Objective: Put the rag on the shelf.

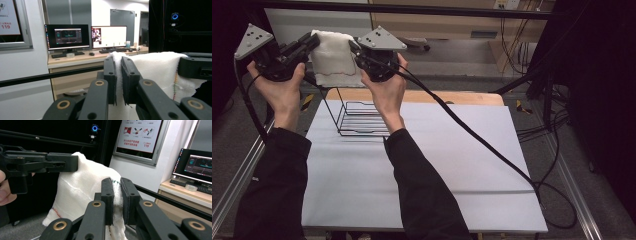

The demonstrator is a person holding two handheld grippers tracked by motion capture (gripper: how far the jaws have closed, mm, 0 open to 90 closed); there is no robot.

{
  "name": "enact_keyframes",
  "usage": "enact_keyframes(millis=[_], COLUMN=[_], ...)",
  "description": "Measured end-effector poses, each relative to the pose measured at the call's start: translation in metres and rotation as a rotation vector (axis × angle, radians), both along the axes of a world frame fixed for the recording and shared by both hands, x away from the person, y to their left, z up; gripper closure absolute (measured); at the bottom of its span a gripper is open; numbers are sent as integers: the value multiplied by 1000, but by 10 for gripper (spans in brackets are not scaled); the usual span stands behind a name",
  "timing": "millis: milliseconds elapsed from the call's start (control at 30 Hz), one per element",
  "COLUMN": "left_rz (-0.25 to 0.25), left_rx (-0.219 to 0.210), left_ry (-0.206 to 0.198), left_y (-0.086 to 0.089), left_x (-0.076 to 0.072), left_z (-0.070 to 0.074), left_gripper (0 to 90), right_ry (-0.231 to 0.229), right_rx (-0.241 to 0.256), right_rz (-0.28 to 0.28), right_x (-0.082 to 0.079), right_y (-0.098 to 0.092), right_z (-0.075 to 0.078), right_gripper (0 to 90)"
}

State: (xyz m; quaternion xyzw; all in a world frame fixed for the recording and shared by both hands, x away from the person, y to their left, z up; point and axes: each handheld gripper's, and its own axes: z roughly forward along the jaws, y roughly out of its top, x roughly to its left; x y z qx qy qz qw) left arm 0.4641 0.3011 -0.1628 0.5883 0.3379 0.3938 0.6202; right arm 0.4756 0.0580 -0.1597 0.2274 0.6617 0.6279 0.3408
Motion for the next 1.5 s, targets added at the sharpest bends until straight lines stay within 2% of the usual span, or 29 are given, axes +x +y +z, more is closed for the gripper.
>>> enact_keyframes(millis=[367, 433, 533, 600, 933, 1233, 1500], left_rz=[-2, -4, -9, -7, -10, -9, -5], left_rx=[5, 6, -17, -4, -17, -10, 5], left_ry=[-7, -12, -14, -19, -9, 4, 12], left_y=[-3, -3, -2, -2, 0, 1, 3], left_x=[15, 17, 21, 24, 39, 47, 49], left_z=[6, 5, 3, 1, -7, -12, -17], left_gripper=[831, 831, 831, 831, 831, 831, 831], right_ry=[-8, -11, -14, -15, -1, 13, 19], right_rx=[-8, -9, -7, -11, -16, -20, -41], right_rz=[-20, -21, -22, -26, -30, -31, -31], right_x=[14, 17, 20, 22, 35, 42, 43], right_y=[-2, -2, -2, -1, 2, 3, 5], right_z=[5, 5, 5, 4, -2, -6, -10], right_gripper=[819, 819, 819, 818, 818, 819, 818])
